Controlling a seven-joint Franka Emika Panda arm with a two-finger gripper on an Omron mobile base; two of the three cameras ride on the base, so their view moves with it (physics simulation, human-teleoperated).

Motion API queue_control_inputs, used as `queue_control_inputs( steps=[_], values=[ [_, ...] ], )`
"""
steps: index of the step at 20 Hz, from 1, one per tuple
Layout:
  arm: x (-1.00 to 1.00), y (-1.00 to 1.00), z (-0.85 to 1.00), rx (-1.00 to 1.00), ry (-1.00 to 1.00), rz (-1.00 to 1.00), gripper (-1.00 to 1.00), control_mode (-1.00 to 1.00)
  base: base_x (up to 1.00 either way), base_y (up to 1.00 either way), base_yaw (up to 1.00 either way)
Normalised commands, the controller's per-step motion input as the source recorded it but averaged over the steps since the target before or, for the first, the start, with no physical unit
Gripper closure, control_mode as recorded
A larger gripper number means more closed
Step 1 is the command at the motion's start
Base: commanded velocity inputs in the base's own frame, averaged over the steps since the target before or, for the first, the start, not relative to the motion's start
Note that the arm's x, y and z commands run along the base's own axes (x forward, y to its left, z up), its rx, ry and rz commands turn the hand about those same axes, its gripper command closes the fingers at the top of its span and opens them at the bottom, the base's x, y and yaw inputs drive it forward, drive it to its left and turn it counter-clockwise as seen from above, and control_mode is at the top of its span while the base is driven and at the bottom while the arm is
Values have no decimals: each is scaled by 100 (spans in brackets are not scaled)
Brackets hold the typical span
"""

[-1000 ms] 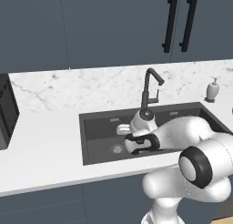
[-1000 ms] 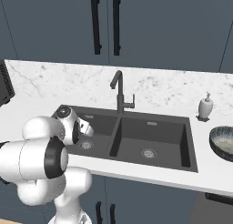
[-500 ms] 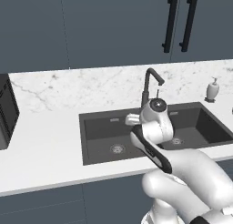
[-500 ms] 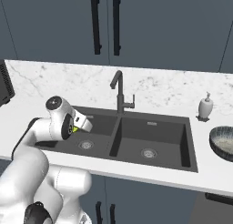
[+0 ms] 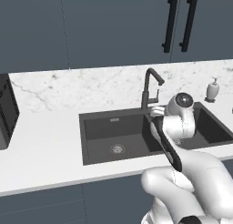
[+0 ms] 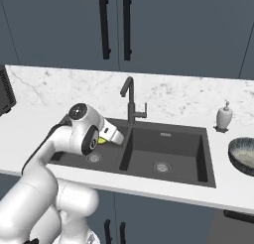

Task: Pick the lemon wedge from the sink and place it in the bowl. Then pick the bowl and place it in the microwave. Then close the microwave door and press the start button.

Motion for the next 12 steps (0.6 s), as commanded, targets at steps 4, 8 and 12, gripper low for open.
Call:
queue_control_inputs(
  steps=[4,8,12],
  values=[
    [0,-100,1,0,0,-15,100,-100,0,0,0],
    [0,-100,0,0,0,-16,100,-100,0,0,0],
    [0,-100,0,0,0,-18,100,-100,0,0,0]
  ],
)
